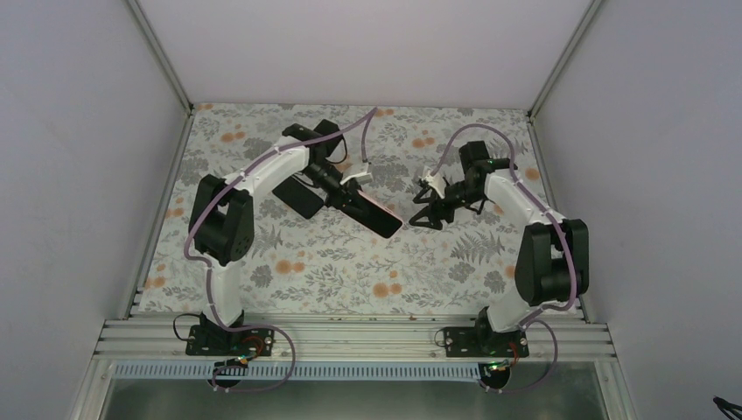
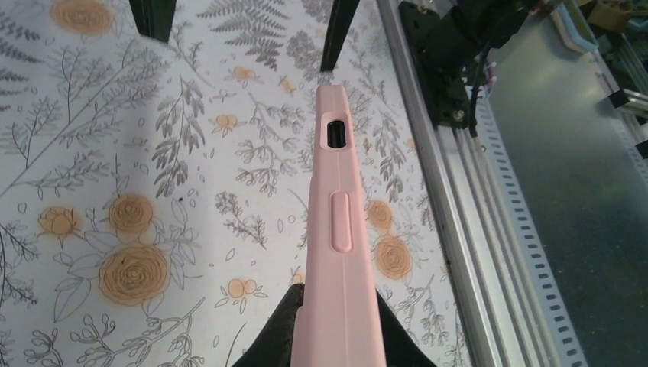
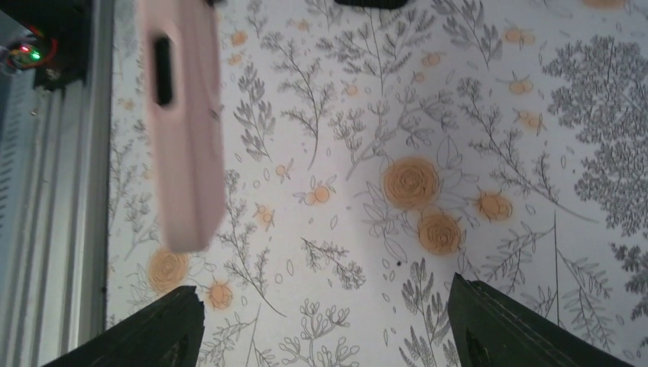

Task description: Take the phone out of the phone case

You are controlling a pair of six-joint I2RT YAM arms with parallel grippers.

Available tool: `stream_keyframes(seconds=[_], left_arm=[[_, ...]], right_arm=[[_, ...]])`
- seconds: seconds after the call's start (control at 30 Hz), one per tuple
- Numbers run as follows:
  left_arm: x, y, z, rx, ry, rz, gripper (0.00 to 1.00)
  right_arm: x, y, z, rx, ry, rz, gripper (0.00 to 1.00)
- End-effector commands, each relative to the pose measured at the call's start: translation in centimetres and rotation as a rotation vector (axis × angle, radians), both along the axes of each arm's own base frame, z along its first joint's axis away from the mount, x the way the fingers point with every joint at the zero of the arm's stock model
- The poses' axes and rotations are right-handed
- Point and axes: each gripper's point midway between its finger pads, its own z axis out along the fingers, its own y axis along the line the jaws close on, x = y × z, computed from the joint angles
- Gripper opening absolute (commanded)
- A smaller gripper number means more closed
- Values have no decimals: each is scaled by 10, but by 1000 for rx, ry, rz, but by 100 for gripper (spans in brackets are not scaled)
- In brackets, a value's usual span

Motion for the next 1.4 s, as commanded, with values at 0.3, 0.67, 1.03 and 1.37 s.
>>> stream_keyframes(seconds=[0.3,0.67,1.03,1.37], left_arm=[[12,-16,13,-85,-119,-2,6],[-8,-25,22,-88,-110,-53,6],[-13,-29,40,-120,-126,-66,6],[-17,-29,46,-135,-126,-83,6]], right_arm=[[-25,12,23,136,63,139,79],[-8,14,12,125,52,118,70],[-6,13,4,111,66,124,68],[-1,7,-5,65,29,86,67]])
